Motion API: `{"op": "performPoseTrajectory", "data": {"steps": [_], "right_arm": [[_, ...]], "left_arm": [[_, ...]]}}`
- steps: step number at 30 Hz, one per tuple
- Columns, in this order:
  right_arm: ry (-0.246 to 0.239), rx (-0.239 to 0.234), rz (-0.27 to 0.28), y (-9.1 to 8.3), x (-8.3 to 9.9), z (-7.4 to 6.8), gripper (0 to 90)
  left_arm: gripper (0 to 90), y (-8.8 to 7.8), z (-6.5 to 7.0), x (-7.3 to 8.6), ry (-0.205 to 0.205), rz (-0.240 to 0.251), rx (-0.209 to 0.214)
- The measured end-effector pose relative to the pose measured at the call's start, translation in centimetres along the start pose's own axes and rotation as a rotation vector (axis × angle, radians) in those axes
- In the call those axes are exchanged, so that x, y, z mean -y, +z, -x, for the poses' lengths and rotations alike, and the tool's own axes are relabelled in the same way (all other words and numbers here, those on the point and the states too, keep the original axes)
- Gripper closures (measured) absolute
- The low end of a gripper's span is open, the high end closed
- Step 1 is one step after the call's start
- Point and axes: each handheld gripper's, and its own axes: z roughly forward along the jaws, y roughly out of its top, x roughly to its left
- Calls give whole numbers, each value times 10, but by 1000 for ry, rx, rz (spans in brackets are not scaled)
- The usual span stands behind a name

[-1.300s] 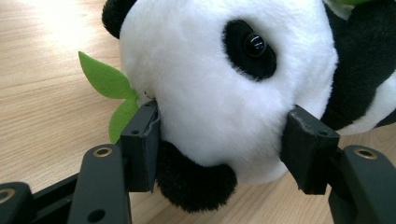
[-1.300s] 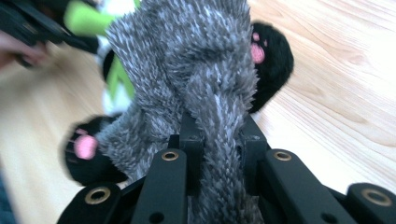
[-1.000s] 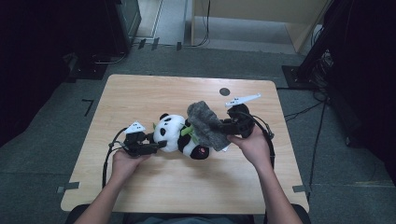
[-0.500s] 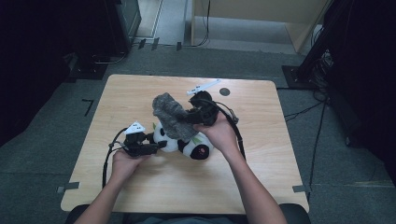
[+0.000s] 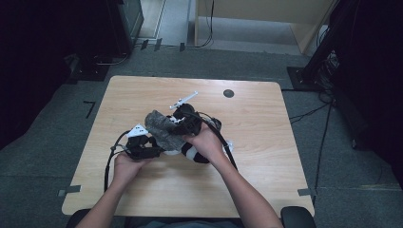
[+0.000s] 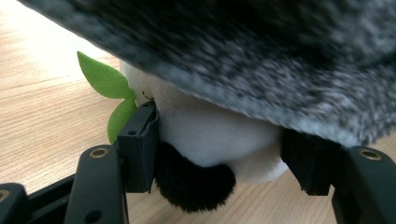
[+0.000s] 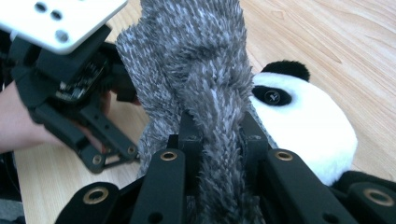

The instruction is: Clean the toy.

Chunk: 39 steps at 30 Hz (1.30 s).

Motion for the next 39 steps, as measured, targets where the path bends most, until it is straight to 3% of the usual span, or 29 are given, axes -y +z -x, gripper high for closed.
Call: {"op": "performPoseTrajectory", "data": {"steps": [4,9,12,21,31,35,39], "right_arm": [[-29,10,-34,-5,8,-7,768],[-69,30,-60,-13,22,-11,769],[-109,32,-55,-18,34,-9,770],[-138,29,-34,-43,54,1,774],[-109,38,18,-74,83,22,775],[-62,27,50,-82,94,34,773],[-20,63,49,-93,101,42,771]], "left_arm": [[357,0,-4,1,-31,5,27],[362,0,-3,1,-28,4,22],[371,0,-1,0,-14,-3,7],[378,0,0,-1,-2,-10,-2],[379,0,0,-1,-7,-8,0],[379,0,0,-1,-8,-8,0],[379,0,1,0,-3,-6,-3]]}}
